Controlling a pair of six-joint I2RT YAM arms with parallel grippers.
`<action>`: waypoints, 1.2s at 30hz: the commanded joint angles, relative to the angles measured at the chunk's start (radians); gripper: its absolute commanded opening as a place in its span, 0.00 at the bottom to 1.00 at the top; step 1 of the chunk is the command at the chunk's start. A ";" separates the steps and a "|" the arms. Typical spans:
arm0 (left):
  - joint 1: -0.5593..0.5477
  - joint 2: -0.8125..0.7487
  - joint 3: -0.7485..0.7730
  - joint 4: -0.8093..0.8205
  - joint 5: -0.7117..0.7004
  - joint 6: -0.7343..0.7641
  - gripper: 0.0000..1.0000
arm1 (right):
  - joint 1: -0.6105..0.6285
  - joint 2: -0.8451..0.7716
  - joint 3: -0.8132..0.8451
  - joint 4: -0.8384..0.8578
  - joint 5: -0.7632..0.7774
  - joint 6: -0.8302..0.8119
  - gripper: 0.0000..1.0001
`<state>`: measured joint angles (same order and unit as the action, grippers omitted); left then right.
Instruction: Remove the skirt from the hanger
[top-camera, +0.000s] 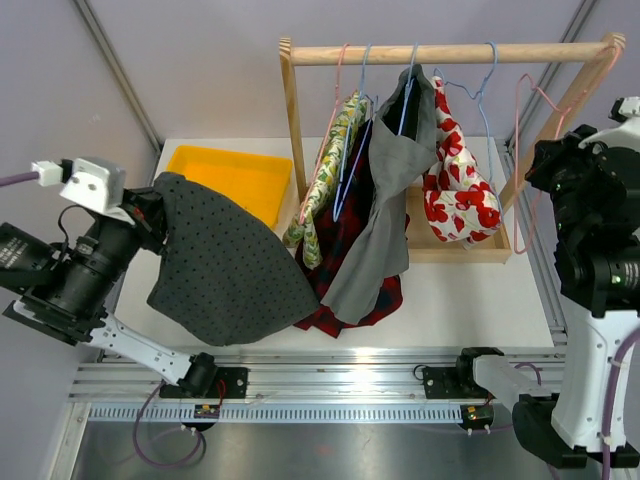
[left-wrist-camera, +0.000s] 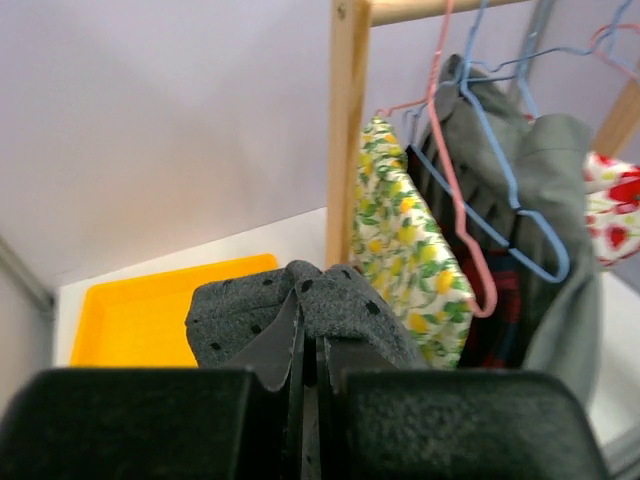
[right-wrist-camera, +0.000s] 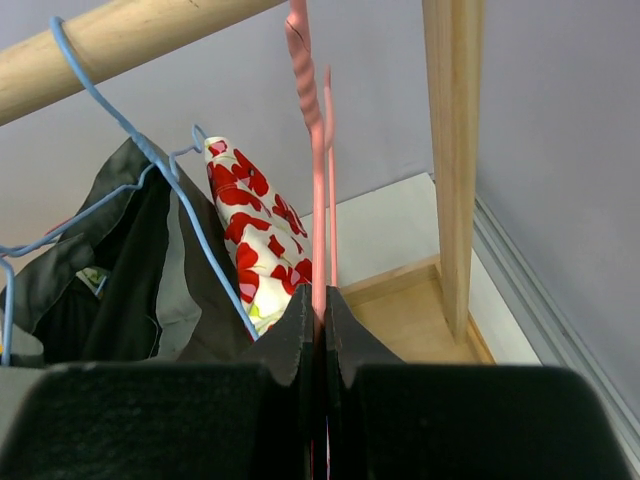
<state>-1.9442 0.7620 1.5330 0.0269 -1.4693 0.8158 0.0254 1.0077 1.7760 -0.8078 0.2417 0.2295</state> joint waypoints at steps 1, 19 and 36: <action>0.045 0.069 -0.054 0.107 0.007 0.196 0.00 | 0.002 0.038 0.003 0.113 -0.030 -0.024 0.00; 1.156 0.341 0.173 -0.605 0.742 -0.468 0.00 | 0.002 0.040 -0.007 0.114 -0.044 -0.084 0.00; 1.712 0.905 0.503 -0.555 1.156 -0.785 0.00 | 0.002 0.031 -0.061 0.147 -0.025 -0.085 0.00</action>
<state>-0.2653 1.6436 2.1044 -0.5869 -0.4641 0.1509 0.0254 1.0542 1.7203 -0.7280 0.2001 0.1566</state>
